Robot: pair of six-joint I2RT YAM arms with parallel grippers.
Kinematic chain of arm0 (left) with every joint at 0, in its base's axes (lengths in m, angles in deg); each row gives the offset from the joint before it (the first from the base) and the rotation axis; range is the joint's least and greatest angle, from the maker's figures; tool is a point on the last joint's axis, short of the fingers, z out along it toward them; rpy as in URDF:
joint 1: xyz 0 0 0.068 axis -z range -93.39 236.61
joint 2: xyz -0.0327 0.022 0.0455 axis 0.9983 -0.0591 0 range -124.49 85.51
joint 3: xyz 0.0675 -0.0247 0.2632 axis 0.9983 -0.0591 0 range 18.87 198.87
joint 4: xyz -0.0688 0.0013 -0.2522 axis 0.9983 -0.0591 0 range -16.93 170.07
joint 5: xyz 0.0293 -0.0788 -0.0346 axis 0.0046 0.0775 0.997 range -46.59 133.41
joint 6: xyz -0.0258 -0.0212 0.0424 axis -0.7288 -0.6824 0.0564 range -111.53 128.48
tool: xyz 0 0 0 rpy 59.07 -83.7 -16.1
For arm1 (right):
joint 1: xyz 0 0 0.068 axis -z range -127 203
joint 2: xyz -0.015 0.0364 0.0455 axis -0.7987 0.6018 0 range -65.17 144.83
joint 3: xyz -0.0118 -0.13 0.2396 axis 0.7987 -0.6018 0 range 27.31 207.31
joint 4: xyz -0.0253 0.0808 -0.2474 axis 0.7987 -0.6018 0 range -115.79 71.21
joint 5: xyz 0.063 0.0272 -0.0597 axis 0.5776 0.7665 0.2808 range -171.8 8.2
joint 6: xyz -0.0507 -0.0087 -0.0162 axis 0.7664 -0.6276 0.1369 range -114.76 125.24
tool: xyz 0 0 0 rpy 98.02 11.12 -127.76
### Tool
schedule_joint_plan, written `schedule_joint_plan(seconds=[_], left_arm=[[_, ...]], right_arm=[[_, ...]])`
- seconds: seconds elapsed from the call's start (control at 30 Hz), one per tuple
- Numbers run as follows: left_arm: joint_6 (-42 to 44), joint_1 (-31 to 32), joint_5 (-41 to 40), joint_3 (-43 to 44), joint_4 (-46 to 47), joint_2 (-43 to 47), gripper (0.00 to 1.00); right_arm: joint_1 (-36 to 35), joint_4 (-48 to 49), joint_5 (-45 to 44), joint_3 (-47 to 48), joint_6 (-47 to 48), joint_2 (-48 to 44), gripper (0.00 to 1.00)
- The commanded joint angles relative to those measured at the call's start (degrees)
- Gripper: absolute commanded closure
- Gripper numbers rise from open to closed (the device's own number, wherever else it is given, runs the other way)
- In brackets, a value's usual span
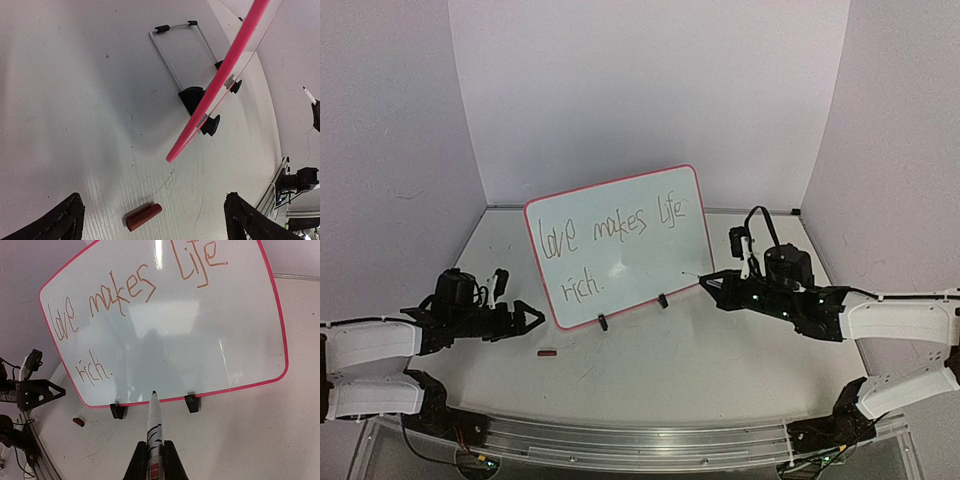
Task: Write a sentence on the whiteboard
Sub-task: Pick up the pen cap from the center of the board.
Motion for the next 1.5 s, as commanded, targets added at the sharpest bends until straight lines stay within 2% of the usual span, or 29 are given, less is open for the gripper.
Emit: schedule_joint_plan(seconds=[0.0,0.33,0.6,0.87,1.17,1.47], left_arm=[[-0.15,0.85,1.95,-0.34,9.03,-5.23,0.04],[1.64,6.21,2.72,1.22,10.01,-14.04,0.06],[0.7,11.49,-1.37,1.47,7.28,-16.58,0.24],[-2.1,15.06,-3.95,0.14,2.45,-13.74,0.42],[-2.35,20.32,-14.57,2.46,-7.31,-8.92,0.54],[-2.18,28.83,-25.86,8.84,-13.11,-16.23,0.64]], right_arm=[[-0.09,1.63,0.41,-0.44,-2.18,-0.54,1.0],[-0.11,2.37,1.67,0.48,-2.85,1.7,1.0],[-0.18,2.74,2.84,0.8,-2.8,2.64,1.0],[-0.09,3.7,2.82,-0.41,-3.33,2.65,1.0],[-0.11,4.53,2.94,-0.94,-3.63,3.16,1.0],[-0.06,4.53,2.66,-1.29,-3.5,3.01,1.0]])
